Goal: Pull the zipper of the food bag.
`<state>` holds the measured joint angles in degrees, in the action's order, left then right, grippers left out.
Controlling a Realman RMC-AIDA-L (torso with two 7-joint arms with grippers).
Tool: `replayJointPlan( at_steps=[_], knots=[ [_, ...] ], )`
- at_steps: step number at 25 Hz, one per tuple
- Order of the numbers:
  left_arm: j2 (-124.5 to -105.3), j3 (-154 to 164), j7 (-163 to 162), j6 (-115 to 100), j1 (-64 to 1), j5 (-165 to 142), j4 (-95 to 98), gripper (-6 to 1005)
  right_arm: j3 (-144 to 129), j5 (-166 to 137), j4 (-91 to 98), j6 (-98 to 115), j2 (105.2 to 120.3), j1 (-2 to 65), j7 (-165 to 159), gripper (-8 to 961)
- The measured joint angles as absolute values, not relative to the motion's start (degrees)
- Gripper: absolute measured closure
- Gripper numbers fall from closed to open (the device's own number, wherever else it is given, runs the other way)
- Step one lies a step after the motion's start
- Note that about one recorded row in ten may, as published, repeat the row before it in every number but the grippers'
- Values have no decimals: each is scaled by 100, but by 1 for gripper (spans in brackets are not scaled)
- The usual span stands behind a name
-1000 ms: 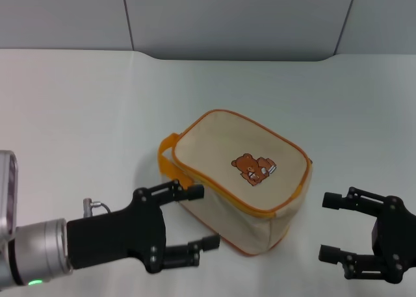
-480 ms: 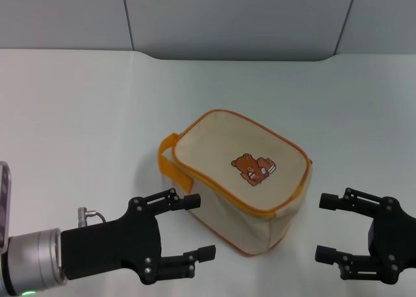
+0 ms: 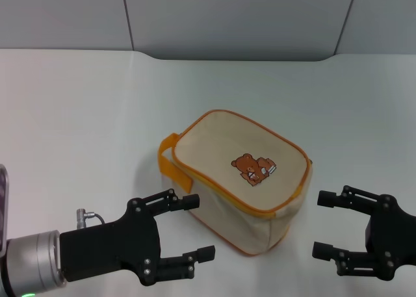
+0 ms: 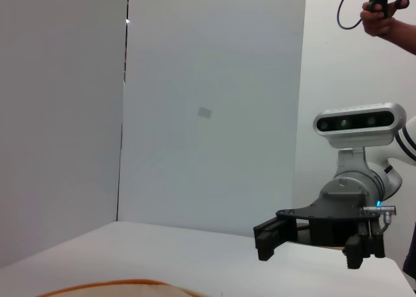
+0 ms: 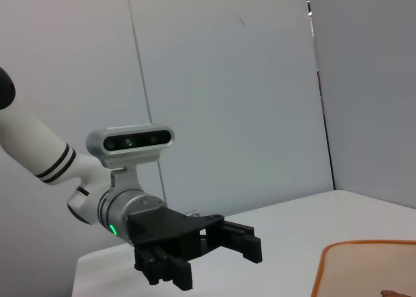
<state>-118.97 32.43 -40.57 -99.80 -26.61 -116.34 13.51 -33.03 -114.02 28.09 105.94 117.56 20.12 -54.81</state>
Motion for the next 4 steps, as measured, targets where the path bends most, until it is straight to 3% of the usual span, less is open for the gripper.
replayJointPlan(
  at_steps=[4],
  knots=[
    [-11904, 3236, -3947, -9999, -2646, -11605, 1335, 195, -3304, -11403, 2801, 10564, 11769, 2019, -5478, 113]
  ],
)
